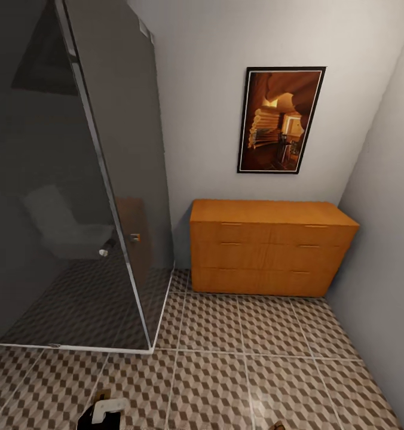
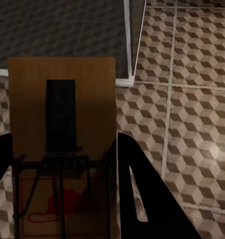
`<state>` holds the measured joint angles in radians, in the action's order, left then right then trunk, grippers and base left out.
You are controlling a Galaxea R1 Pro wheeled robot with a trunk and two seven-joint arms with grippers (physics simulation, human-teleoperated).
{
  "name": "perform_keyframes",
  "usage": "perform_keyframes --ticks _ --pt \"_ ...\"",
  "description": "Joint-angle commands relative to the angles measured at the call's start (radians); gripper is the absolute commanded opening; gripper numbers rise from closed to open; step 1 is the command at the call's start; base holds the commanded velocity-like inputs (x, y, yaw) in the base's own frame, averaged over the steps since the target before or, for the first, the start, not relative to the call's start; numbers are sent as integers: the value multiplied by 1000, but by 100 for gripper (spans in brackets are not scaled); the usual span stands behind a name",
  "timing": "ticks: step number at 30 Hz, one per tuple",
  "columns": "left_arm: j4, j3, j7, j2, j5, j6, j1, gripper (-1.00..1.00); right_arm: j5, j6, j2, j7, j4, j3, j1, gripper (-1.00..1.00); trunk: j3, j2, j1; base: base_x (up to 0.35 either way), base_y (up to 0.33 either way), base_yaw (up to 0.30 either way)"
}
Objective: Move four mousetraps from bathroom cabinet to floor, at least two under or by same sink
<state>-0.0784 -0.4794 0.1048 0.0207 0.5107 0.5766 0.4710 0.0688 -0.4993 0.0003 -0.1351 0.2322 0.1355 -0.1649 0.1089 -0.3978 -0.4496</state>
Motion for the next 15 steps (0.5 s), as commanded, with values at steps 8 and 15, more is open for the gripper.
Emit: perform_keyframes --ticks 8,15 --pt "-3 -8 9 -1 -3 3 2 -100 6 -1 0 -12 -1 6 -1 -100 2 -2 0 -99 -30 251" --pt "-3 -8 9 -1 -3 3 2 -100 6 -1 0 -12 -1 6 -1 -100 2 -2 0 -98 -87 251"
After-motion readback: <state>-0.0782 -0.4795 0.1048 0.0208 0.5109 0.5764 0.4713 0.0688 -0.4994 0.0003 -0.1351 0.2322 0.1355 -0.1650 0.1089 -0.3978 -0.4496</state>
